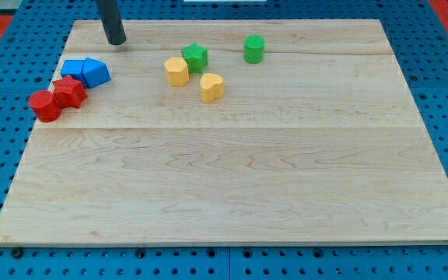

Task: Move your arm towards the top center

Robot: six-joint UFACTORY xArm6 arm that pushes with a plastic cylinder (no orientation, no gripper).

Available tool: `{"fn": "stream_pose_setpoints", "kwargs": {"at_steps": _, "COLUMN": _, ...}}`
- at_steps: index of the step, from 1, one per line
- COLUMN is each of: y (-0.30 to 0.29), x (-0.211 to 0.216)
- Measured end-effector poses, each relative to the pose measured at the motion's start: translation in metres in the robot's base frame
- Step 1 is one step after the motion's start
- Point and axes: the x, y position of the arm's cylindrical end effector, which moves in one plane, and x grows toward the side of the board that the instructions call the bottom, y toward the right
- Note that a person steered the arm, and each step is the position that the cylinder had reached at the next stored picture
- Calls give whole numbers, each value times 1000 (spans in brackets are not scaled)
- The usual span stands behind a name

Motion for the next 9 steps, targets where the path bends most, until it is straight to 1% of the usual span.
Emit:
{"fn": "stream_pose_setpoints", "kwargs": {"at_steps": 2, "y": 0, "x": 0}}
{"fn": "stream_pose_setpoints", "kwargs": {"at_steps": 5, "y": 7, "x": 26}}
{"fn": "stream_pose_setpoints", "kwargs": {"at_steps": 6, "y": 8, "x": 8}}
{"fn": "stream_pose_setpoints", "kwargs": {"at_steps": 7, "y": 20, "x": -13}}
{"fn": "stream_pose_setpoints", "kwargs": {"at_steps": 9, "y": 21, "x": -15}}
